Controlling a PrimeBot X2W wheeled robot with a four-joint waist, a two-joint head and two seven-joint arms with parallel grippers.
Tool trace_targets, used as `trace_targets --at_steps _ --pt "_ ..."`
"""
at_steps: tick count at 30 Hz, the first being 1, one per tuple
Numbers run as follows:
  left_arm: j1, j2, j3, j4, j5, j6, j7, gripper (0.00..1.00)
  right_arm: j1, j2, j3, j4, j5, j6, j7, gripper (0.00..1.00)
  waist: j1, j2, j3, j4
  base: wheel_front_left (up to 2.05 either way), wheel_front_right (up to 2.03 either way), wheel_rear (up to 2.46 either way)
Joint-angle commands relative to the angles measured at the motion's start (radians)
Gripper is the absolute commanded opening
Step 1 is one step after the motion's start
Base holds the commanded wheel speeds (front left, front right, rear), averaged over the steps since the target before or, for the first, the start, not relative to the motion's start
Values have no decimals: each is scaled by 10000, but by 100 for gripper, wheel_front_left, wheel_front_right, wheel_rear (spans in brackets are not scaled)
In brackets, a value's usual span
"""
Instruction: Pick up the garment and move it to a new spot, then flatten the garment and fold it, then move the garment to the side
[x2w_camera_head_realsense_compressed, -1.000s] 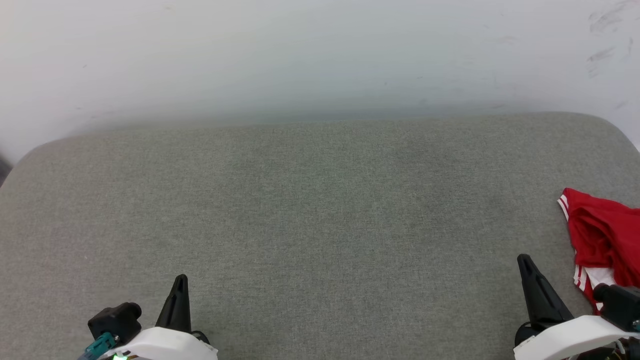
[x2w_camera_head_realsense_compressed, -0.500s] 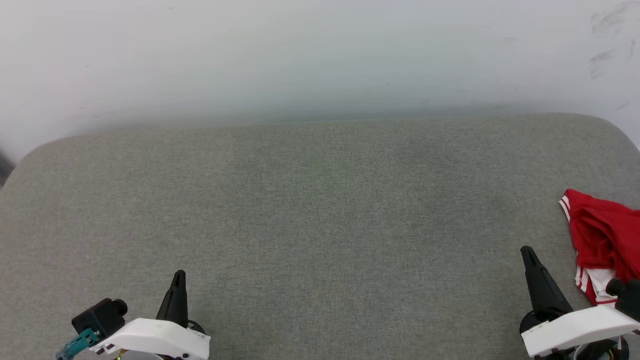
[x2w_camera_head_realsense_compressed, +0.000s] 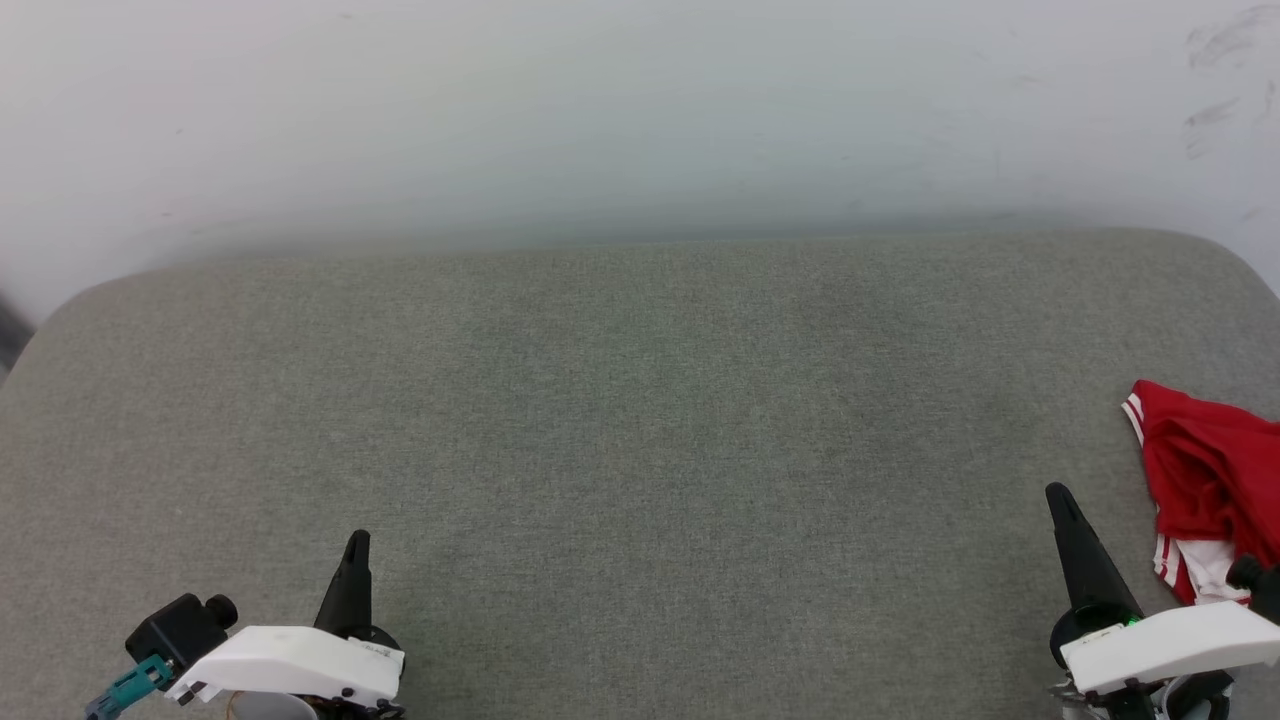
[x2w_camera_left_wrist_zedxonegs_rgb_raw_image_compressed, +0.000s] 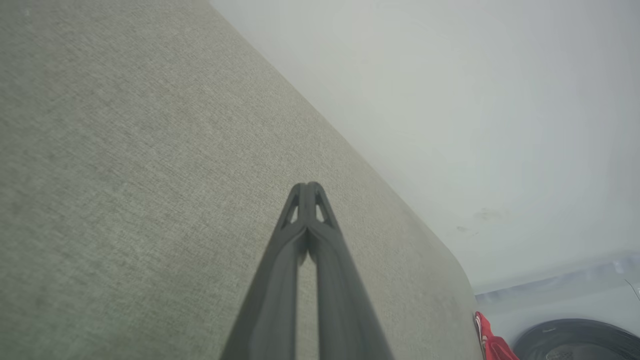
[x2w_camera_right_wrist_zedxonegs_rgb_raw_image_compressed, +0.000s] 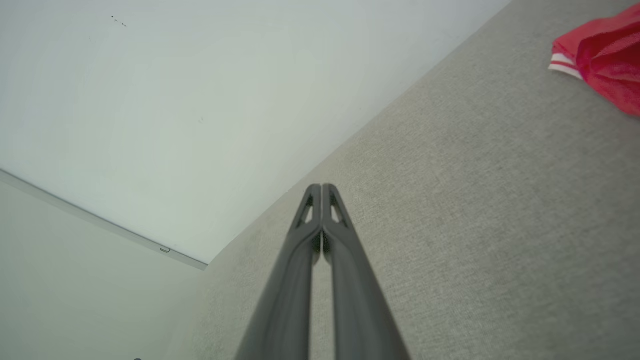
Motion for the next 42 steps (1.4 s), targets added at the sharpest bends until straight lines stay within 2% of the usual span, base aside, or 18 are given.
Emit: trace_targets --at_steps 1,23,42 --pt "-245 0 125 -77 -283 -83 67 0 -287 20 -34 -34 337 0 38 0 -1 -1 -1 5 0 0 0" --pt "-487 -282 651 14 -2444 -484 710 0 -629 87 -197 449 2826 -1 284 0 -1 -1 -16 75 0 0 0" --pt "-642 -476 1010 82 -3913 -764 1147 0 -851 142 -314 785 4508 -2 465 0 -1 -1 -29 132 0 0 0"
